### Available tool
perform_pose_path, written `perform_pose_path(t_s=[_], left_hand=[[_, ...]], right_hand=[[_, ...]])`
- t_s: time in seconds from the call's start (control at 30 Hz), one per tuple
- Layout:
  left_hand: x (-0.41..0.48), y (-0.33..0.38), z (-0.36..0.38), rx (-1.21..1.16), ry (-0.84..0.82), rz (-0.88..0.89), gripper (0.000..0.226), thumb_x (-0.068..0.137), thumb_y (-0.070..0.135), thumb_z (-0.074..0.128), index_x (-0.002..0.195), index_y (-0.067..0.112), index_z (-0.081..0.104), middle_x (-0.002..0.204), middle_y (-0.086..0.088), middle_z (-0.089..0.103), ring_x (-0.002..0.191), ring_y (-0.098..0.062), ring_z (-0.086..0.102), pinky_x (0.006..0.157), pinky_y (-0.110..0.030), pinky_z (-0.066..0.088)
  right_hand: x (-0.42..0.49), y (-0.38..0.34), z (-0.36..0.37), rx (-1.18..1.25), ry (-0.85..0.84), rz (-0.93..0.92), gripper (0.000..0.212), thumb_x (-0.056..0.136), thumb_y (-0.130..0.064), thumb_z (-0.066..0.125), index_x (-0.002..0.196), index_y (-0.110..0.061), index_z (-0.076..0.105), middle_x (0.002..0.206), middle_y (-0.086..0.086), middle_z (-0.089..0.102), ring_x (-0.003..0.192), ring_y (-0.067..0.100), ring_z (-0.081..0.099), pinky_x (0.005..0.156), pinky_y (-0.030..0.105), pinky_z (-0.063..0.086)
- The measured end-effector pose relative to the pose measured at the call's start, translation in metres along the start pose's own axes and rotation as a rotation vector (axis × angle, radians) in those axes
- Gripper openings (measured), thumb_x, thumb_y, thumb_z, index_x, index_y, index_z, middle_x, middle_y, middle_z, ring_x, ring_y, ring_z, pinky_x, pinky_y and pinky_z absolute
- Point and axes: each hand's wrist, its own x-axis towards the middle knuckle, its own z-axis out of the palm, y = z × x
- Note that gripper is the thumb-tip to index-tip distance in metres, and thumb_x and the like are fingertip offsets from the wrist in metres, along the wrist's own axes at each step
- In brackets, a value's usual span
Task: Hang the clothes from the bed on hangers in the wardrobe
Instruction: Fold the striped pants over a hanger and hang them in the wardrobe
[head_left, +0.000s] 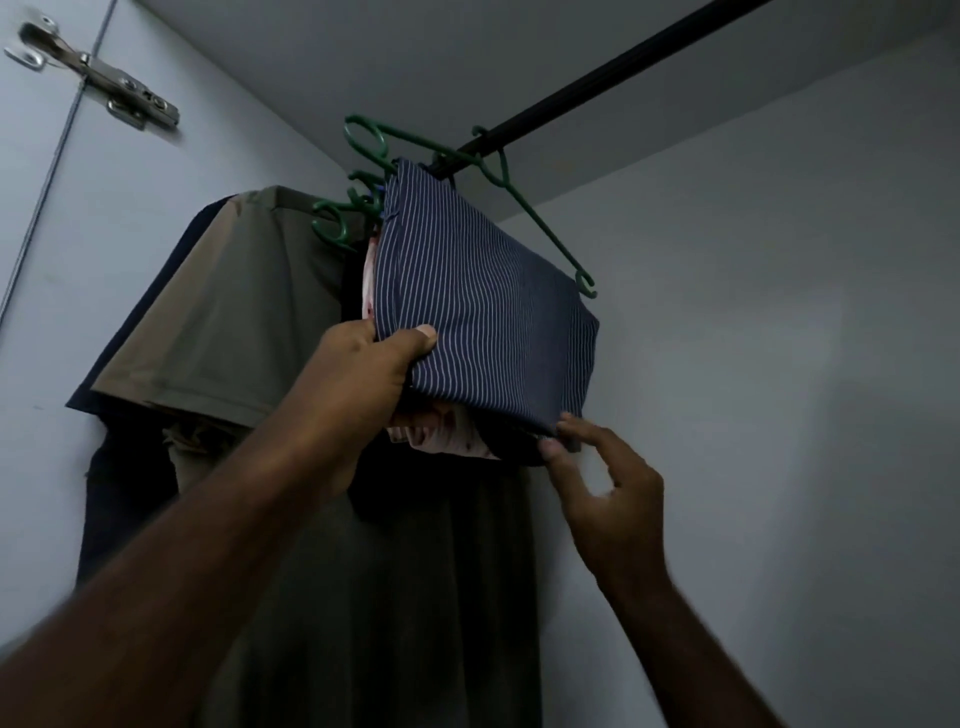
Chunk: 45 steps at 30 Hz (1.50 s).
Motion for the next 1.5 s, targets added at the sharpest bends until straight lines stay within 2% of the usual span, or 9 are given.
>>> perform_pose_path(t_s=[0.13, 0.2, 0.4, 0.63, 0.9, 1.13, 1.23, 1.37, 1.5], left_hand=[[0.002, -0.003, 0.002, 0.024, 0.015, -0.02, 0.019, 0.097, 0.022, 0.056, 0.103, 0.005, 0.065, 0.098, -0.007, 0.073, 0.076, -0.017, 0.073, 0.057, -0.032, 0.057], [0.002, -0.008, 0.004, 0.032, 0.022, -0.03, 0.019, 0.097, 0.022, 0.056, 0.102, 0.006, 0.065, 0.099, -0.007, 0.073, 0.077, -0.016, 0.073, 0.057, -0.031, 0.057], [0.0, -0.015, 0.002, 0.052, 0.062, -0.047, 0.023, 0.099, 0.023, 0.053, 0.113, 0.006, 0.06, 0.106, -0.004, 0.07, 0.082, -0.012, 0.073, 0.063, -0.032, 0.058], [-0.003, -0.02, 0.009, 0.142, 0.074, -0.037, 0.029, 0.101, 0.028, 0.049, 0.116, 0.004, 0.058, 0.111, -0.006, 0.068, 0.089, -0.016, 0.071, 0.07, -0.037, 0.06], [0.006, -0.018, 0.018, 0.184, 0.08, -0.114, 0.037, 0.099, 0.034, 0.05, 0.124, 0.007, 0.052, 0.118, -0.009, 0.062, 0.097, -0.026, 0.068, 0.075, -0.049, 0.06], [0.004, -0.02, 0.013, 0.273, 0.103, -0.04, 0.032, 0.099, 0.037, 0.048, 0.114, 0.008, 0.053, 0.113, -0.01, 0.062, 0.095, -0.028, 0.067, 0.068, -0.043, 0.061], [-0.001, -0.024, 0.011, 0.425, 0.115, 0.025, 0.023, 0.101, 0.032, 0.047, 0.105, 0.01, 0.051, 0.108, -0.009, 0.062, 0.082, -0.028, 0.069, 0.058, -0.036, 0.059], [-0.002, -0.02, 0.01, 0.528, 0.134, 0.041, 0.027, 0.101, 0.033, 0.047, 0.106, 0.007, 0.051, 0.103, -0.01, 0.063, 0.067, -0.025, 0.069, 0.049, -0.031, 0.056], [0.003, -0.009, 0.005, 0.669, 0.078, 0.039, 0.03, 0.097, 0.037, 0.054, 0.1, 0.007, 0.054, 0.091, -0.01, 0.067, 0.065, -0.026, 0.069, 0.059, -0.042, 0.06]], right_hand=[[0.029, -0.002, -0.007, 0.547, -0.049, 0.916, 0.036, 0.09, -0.062, 0.052, 0.105, -0.03, 0.061, 0.113, -0.004, 0.066, 0.101, 0.014, 0.062, 0.082, 0.038, 0.05], [0.042, 0.005, -0.006, 0.572, -0.171, 1.037, 0.029, 0.093, -0.049, 0.057, 0.109, -0.025, 0.062, 0.105, -0.002, 0.068, 0.092, 0.017, 0.063, 0.074, 0.034, 0.049], [0.029, 0.014, -0.016, 0.528, -0.055, 0.911, 0.026, 0.1, -0.034, 0.052, 0.096, -0.01, 0.061, 0.065, 0.006, 0.059, 0.048, 0.012, 0.05, 0.042, 0.022, 0.038], [-0.003, 0.008, -0.015, 0.581, -0.049, 0.995, 0.023, 0.101, -0.03, 0.049, 0.1, -0.011, 0.062, 0.075, 0.009, 0.067, 0.055, 0.014, 0.058, 0.054, 0.027, 0.044], [0.023, -0.009, 0.009, 1.202, 0.032, 1.294, 0.059, 0.081, -0.06, 0.064, 0.117, -0.014, 0.061, 0.108, 0.015, 0.068, 0.095, 0.027, 0.066, 0.075, 0.037, 0.056], [0.034, -0.011, 0.024, 1.26, 0.073, 1.284, 0.056, 0.071, -0.014, 0.073, 0.125, -0.004, 0.059, 0.114, 0.015, 0.069, 0.098, 0.026, 0.066, 0.061, 0.033, 0.06], [0.024, -0.006, 0.019, 1.26, 0.108, 1.284, 0.035, 0.083, -0.008, 0.066, 0.118, -0.003, 0.06, 0.115, 0.016, 0.067, 0.1, 0.026, 0.065, 0.062, 0.033, 0.061], [0.013, 0.006, 0.012, 0.842, 0.227, 1.294, 0.004, 0.092, -0.005, 0.061, 0.095, -0.008, 0.061, 0.099, 0.012, 0.064, 0.082, 0.02, 0.06, 0.072, 0.034, 0.051], [0.042, -0.001, 0.008, 0.15, 0.398, 0.706, 0.03, 0.09, -0.016, 0.067, 0.118, -0.012, 0.059, 0.118, 0.007, 0.06, 0.104, 0.021, 0.059, 0.094, 0.036, 0.048]])
